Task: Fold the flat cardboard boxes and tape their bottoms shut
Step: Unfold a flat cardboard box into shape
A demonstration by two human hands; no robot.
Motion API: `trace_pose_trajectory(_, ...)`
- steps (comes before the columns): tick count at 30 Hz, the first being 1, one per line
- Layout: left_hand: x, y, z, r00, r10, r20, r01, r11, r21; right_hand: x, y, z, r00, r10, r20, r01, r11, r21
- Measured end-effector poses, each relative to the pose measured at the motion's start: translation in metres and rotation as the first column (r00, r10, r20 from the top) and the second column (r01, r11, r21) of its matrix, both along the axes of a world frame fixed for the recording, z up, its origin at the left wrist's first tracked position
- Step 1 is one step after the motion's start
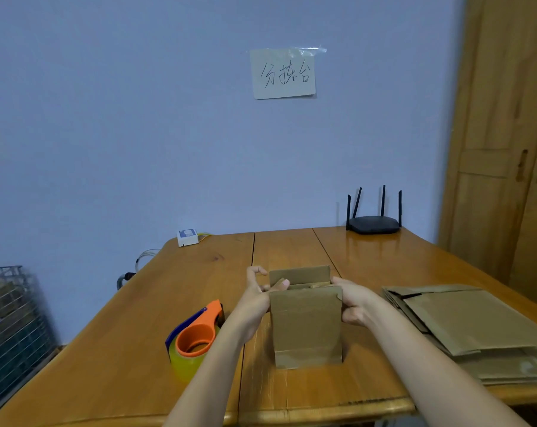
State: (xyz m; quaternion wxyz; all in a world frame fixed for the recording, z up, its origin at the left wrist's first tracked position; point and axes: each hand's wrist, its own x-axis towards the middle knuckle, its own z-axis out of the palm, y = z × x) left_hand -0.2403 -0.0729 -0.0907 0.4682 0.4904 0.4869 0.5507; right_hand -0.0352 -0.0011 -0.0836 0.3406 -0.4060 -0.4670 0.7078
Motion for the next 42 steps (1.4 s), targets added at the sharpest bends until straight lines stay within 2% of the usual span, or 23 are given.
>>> trace_pose_trajectory(9,0.002,0.007,-0.017,0.991,0.032,0.132,-0.027,0.999,-0.037,0.0,0.004,-0.004,1.0,0.0,-0.014,0.0,1.0,0.003)
trace_pose_trajectory(16,0.006,0.011,-0.022,0.996,0.031,0.087,-0.029,0.999,-0.021,0.003,-0.001,-0.007,0.999,0.019,-0.046,-0.017,0.999,0.043)
trace_pose_trajectory(22,0.007,0.005,-0.019,0.999,-0.01,0.043,0.011,1.0,-0.019,0.011,-0.003,0.001,0.999,-0.052,-0.01,0.053,0.988,0.146)
trace_pose_trajectory(24,0.007,0.003,-0.02,0.999,0.005,0.04,-0.003,0.999,-0.034,0.012,-0.01,0.013,0.991,-0.079,0.107,0.037,0.938,0.345)
trace_pose_trajectory(27,0.007,0.001,-0.018,1.0,0.005,0.019,-0.004,0.999,-0.032,0.003,-0.026,0.031,0.895,-0.161,0.417,-0.165,0.747,0.644)
trace_pose_trajectory(28,0.006,0.001,-0.018,1.0,0.005,0.013,-0.005,1.0,-0.028,0.0,-0.027,0.035,0.834,-0.201,0.514,-0.258,0.681,0.686)
trace_pose_trajectory(30,0.006,0.0,-0.016,1.0,0.011,0.006,-0.011,1.0,-0.026,-0.006,-0.026,0.035,0.733,-0.254,0.631,-0.387,0.607,0.694)
trace_pose_trajectory(32,0.007,-0.002,-0.014,1.0,0.021,0.008,-0.02,1.0,-0.023,-0.009,-0.025,0.033,0.725,-0.268,0.635,-0.394,0.594,0.701)
trace_pose_trajectory(36,0.014,-0.008,-0.016,0.996,0.079,0.033,-0.077,0.996,-0.043,-0.012,-0.021,0.023,0.752,-0.348,0.559,-0.298,0.578,0.76)
trace_pose_trajectory(42,0.022,-0.014,-0.017,0.976,0.117,0.182,-0.111,0.993,-0.042,-0.022,-0.019,0.004,0.789,-0.425,0.445,-0.178,0.534,0.826)
